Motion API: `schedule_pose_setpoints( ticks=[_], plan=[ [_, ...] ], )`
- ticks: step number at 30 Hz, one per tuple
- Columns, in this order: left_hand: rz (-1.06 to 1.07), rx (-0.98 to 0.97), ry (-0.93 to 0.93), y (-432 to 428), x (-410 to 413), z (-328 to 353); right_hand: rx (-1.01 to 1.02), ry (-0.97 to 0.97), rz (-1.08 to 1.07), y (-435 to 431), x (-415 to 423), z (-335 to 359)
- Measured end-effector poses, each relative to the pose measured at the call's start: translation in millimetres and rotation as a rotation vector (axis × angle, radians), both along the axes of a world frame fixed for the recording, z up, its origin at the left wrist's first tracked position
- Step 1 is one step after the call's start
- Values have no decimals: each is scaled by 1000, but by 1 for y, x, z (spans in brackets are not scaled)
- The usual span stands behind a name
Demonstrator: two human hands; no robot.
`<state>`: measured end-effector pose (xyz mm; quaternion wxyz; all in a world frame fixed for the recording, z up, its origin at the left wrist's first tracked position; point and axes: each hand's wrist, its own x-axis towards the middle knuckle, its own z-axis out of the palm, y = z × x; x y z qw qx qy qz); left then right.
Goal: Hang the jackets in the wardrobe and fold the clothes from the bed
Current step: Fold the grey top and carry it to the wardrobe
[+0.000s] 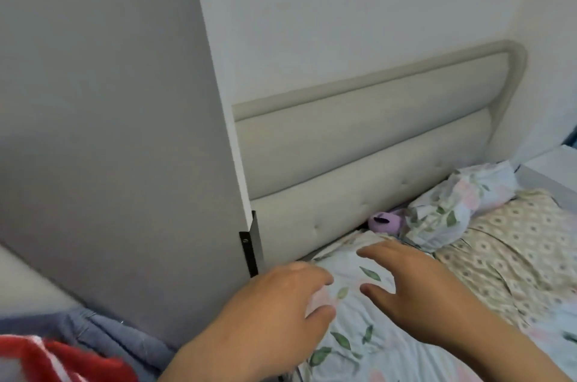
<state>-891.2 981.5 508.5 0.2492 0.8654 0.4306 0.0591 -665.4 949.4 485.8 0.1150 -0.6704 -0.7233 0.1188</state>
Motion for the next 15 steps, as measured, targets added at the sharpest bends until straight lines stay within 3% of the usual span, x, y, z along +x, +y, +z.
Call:
schedule_pose_setpoints(
  ticks=[15],
  plan=[
    [-431,94,115,72,117,-14,-58,-9,-399,-59,82,4]
  ],
)
